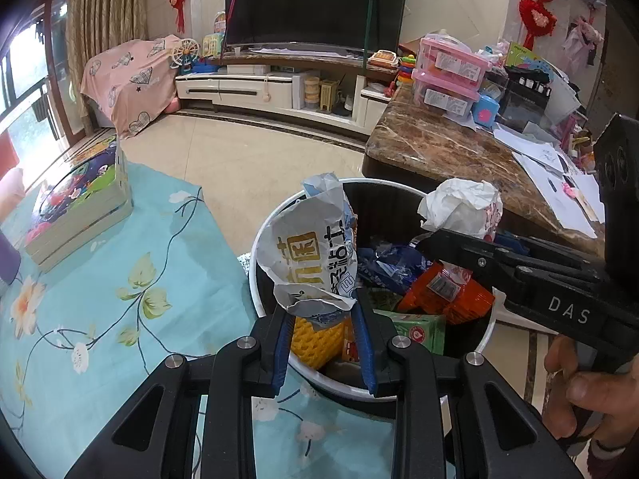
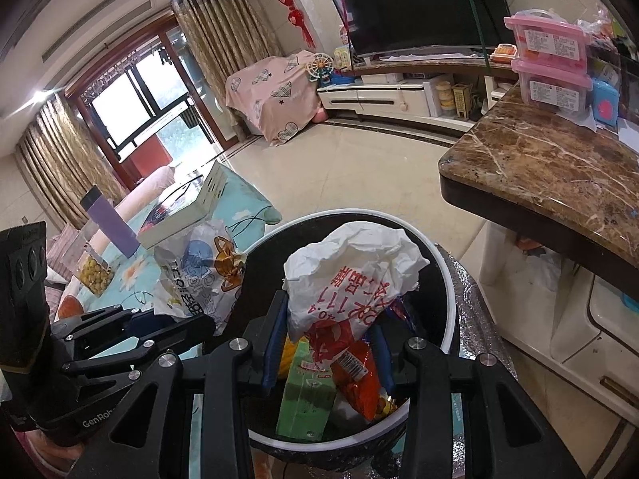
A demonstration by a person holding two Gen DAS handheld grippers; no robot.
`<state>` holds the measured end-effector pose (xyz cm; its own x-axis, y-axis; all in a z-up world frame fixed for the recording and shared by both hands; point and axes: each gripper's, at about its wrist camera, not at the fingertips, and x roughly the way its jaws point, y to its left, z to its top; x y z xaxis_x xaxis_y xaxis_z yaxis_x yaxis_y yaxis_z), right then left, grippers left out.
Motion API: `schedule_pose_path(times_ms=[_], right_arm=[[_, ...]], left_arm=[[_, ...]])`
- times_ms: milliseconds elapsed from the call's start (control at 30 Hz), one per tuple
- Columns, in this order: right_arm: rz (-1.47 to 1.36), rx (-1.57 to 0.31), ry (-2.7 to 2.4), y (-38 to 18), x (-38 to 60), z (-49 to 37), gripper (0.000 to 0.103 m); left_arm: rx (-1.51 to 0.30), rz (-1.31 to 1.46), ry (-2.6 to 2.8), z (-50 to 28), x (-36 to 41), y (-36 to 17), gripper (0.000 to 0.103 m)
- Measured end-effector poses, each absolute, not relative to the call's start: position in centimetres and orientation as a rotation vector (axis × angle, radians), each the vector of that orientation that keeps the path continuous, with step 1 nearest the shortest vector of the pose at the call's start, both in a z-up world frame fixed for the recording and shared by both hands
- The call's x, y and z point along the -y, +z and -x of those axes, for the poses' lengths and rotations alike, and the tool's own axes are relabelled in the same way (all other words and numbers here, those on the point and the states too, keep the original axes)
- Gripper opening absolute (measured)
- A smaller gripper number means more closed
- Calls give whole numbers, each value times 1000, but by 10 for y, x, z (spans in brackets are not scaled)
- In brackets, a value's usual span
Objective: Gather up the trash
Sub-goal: 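Lower both grippers into the bin and open them to release the wrappers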
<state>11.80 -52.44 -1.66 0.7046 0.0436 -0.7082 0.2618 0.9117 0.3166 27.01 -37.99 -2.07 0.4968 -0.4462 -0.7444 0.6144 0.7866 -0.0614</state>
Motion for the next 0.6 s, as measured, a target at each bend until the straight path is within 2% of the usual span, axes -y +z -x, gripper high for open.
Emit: schedule_pose_path(times_ms=[600], right_arm=[[-424, -811, -117, -19, 530, -127, 41]], left_arm=[[-839, -240, -650, -271, 387, -22, 29]])
